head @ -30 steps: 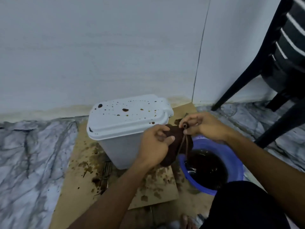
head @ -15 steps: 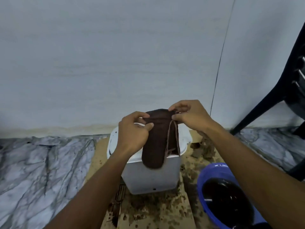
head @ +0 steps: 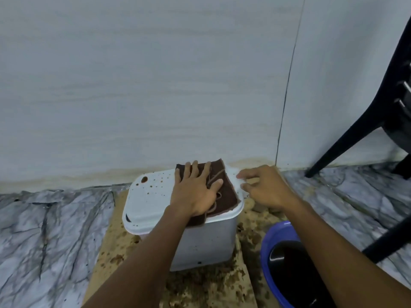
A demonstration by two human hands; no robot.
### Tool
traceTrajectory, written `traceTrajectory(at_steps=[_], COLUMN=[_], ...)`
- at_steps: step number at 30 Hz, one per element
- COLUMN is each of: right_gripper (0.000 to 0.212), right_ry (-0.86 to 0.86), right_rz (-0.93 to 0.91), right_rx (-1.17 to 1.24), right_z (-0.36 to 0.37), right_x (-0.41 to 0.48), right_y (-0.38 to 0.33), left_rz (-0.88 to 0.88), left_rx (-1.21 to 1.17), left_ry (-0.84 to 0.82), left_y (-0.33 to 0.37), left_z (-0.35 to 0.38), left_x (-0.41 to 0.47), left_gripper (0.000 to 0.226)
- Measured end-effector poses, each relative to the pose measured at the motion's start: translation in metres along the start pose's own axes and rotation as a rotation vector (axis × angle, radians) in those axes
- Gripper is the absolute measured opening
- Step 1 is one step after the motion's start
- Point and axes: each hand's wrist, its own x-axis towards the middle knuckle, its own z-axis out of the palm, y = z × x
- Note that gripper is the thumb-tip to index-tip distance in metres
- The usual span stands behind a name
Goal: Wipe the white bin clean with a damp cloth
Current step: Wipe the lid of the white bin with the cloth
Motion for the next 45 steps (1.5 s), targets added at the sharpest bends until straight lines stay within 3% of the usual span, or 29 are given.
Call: traceTrajectory(at_steps=[4,8,13,16,21,25,29,32,39,42,45], right_gripper=[0.019,0.020,0.025,0.035,0.037,0.038,0.038,0.038,0.028,0.031,0.034], right_ry=[0.060,0.031,0.019,-0.003,-0.023,-0.072,-0.081,-0.075,-0.054,-0.060,-0.068], right_rz=[-0.026,-0.030,-0.034,-0.008,-0.024,-0.012,-0.002,0.003,-0.012,0.012,0.025], right_rx=[0.023,0.003,0.031,0.024,0.011,0.048,0.073,0.017,-0.084,-0.071,-0.025], right_z=[0.000,0.000,0.004,0.004,-0.001,-0.006,-0.007,-0.006,-0.003,-0.003,-0.003], right_x=[0.002,0.003,0.006,0.007,0.004,0.001,0.003,0.006,0.011,0.011,0.009], right_y=[0.002,0.002,0.006,0.007,0.007,0.004,0.004,0.005,0.005,0.004,0.002], left_rz=[0.111,0.187,-0.019,-0.095,0.082,0.163,0.025,-0.064,0.133,0.227,0.185], left_rx=[0.045,0.057,0.035,0.042,0.073,0.072,0.070,0.068,0.091,0.125,0.128], left_ry=[-0.002,0.058,0.081,0.060,-0.001,0.061,0.076,0.045,0.037,0.106,0.125], left_y=[0.028,0.006,-0.048,-0.033,0.011,-0.014,-0.051,-0.036,0.029,0.003,-0.038], left_z=[0.007,0.015,0.000,-0.003,0.006,0.010,0.003,-0.001,0.017,0.023,0.018], left_x=[0.004,-0.027,-0.031,-0.004,0.001,-0.032,-0.039,-0.013,-0.012,-0.042,-0.058], left_gripper=[0.065,0.061,0.060,0.063,0.061,0.062,0.064,0.063,0.062,0.060,0.067])
